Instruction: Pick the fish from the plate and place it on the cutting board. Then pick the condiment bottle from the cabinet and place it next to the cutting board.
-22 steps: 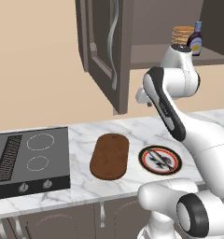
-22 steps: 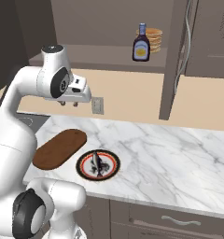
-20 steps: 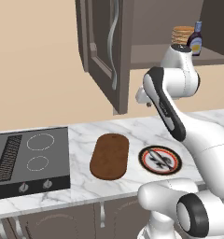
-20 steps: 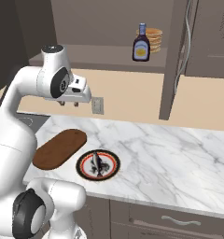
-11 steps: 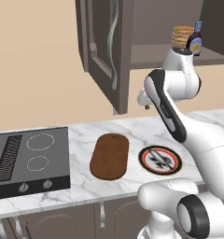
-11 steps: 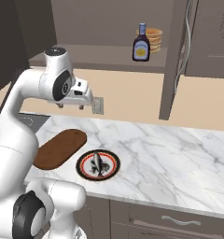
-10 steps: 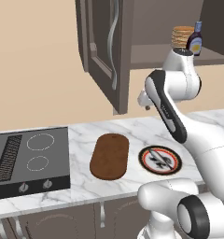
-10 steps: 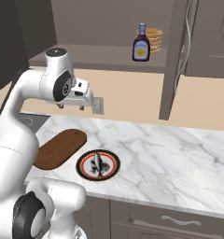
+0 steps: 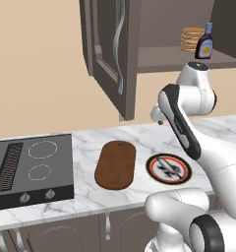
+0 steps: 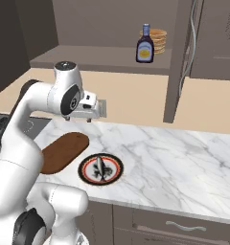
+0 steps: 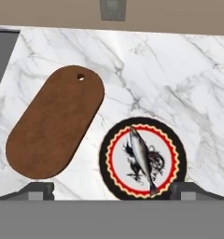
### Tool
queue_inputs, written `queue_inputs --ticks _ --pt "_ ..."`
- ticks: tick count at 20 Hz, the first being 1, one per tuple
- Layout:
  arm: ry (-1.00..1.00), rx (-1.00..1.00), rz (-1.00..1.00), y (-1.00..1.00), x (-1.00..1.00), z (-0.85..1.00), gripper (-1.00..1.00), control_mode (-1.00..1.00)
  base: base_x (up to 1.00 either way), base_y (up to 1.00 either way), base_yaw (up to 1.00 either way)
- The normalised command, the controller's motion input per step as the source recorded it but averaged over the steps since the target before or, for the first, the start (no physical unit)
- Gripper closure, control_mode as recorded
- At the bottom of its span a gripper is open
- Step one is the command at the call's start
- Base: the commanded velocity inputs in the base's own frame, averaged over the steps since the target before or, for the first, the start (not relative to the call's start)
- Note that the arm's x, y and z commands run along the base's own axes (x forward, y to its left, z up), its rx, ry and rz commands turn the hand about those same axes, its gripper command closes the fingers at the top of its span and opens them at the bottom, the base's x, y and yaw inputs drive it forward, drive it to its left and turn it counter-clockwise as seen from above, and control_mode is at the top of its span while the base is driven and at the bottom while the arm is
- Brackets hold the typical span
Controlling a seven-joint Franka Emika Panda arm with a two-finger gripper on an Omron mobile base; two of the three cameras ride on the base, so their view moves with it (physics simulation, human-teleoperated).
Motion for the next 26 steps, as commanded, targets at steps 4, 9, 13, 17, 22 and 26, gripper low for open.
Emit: queue_inputs --ticks 4,9,13,17,22,26 --pt "0.00 0.00 0.03 -0.18 -0.02 -0.41 -1.00 -1.00 0.00 0.00 0.00" --pt "0.00 -0.02 0.03 -0.16 0.00 -0.36 -1.00 -1.00 0.00 0.00 0.00" --pt "0.01 -0.06 0.05 -0.08 0.00 -0.43 -1.00 -1.00 0.00 0.00 0.00" --pt "0.04 -0.06 0.05 -0.09 0.00 -0.52 -1.00 -1.00 0.00 0.00 0.00" --pt "0.04 -0.01 0.05 -0.14 0.00 -0.43 -1.00 -1.00 0.00 0.00 0.00" --pt "0.00 0.00 0.04 -0.16 0.00 -0.39 -1.00 -1.00 0.00 0.00 0.00"
